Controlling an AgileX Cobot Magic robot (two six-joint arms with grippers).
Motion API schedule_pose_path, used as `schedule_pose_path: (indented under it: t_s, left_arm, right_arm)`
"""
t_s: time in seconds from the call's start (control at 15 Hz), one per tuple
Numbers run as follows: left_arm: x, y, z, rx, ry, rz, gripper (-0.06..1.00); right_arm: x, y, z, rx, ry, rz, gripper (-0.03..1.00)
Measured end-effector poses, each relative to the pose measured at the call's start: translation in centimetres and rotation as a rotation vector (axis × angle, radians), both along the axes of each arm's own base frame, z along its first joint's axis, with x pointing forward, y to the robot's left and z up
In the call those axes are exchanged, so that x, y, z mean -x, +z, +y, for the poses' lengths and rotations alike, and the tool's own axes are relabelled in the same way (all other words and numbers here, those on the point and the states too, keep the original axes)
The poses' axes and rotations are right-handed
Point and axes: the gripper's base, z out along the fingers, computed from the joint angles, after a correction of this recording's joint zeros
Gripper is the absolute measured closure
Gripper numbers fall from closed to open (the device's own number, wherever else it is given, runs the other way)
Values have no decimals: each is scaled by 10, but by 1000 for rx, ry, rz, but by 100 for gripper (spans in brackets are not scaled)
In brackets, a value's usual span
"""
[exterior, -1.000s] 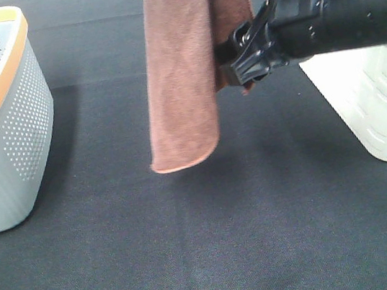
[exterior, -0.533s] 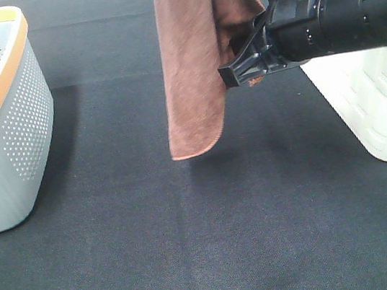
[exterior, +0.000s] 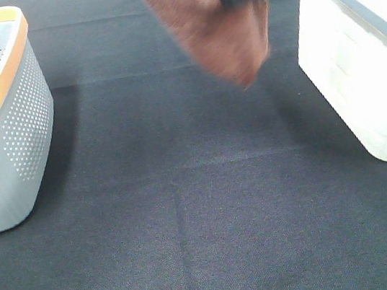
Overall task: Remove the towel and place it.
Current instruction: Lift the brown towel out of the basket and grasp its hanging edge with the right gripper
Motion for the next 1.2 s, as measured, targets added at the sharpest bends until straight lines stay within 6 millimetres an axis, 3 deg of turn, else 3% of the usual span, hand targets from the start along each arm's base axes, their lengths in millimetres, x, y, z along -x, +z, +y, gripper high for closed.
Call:
schedule_pose_path:
  t_s: [0.07,0.2,0.33,0.47,0.8,1.0,1.2]
  left_arm:
    - [-10,-9,6,-11,25,18,94]
    - [-38,-37,10,-21,69,51,94]
    - [-48,-53,10,-35,77,83,94]
    - [-49,-54,9,-35,77,86,94]
    - [-38,-33,9,95,78,63,94]
    - [-11,1,-2,188,22,-7,94]
    - [15,20,-23,190,-65,-59,94]
  right_arm:
    - [-11,16,4,26,-15,-78,97]
    - [-31,24,15,77,-11,-132,97]
    - [-47,15,25,117,-2,-125,97]
    - [-51,5,28,124,0,-98,97]
    - [-49,-7,36,63,60,20,97]
    - [-49,-27,47,53,144,131,97]
    - [-44,-34,53,49,224,192,93]
